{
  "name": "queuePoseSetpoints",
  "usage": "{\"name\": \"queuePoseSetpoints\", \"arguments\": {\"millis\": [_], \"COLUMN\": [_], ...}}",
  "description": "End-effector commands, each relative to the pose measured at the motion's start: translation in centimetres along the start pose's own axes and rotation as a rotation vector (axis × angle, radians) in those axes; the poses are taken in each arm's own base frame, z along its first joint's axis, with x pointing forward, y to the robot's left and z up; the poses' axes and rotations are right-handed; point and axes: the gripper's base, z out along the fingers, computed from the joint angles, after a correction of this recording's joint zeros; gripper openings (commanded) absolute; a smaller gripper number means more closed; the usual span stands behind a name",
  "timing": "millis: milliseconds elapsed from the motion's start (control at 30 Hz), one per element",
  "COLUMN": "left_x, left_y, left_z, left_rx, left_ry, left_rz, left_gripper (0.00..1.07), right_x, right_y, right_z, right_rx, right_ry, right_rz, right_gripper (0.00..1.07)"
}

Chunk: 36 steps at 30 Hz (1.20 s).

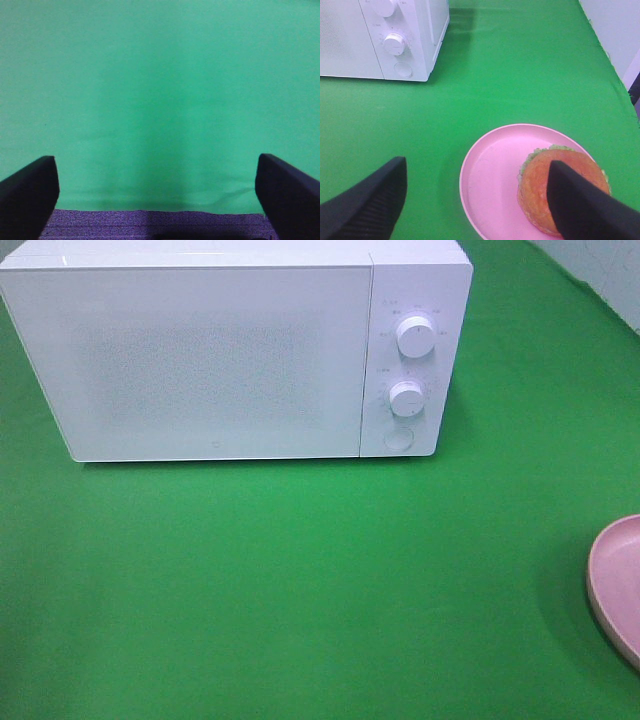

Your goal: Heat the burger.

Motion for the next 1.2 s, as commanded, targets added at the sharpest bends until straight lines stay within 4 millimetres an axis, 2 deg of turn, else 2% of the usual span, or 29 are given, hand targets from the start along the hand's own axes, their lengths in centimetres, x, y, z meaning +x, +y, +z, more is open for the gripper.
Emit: {"name": "queuePoseSetpoints", "arguments": {"millis": [33, 433, 700, 1200], "left_x": [0.7, 2.5, 5.3, 5.2], "left_y": [-0.2, -0.6, -0.8, -0.8], "left_z": [-0.7, -3.1, -5.5, -5.4], "left_rx": [0.013, 0.043, 0.05, 0.055], "left_ry": [-0.055, -0.247, -0.477, -0.472], "left_rz": [0.001, 0.012, 0.042, 0.04], "left_gripper": [1.0, 1.0, 1.0, 1.0], "right_x": [0.1, 0.1, 0.1, 0.1], "right_y": [0.0, 0.0, 0.0, 0.0], "right_z": [-0.3, -0.3, -0.3, -0.3], "right_rx": [0.003, 0.003, 0.003, 0.003], "right_ry": [-0.038, -0.038, -0.038, -0.037], "right_rz": [-0.002, -0.002, -0.002, -0.002], "right_gripper": [0.75, 0.75, 0.75, 0.75]}}
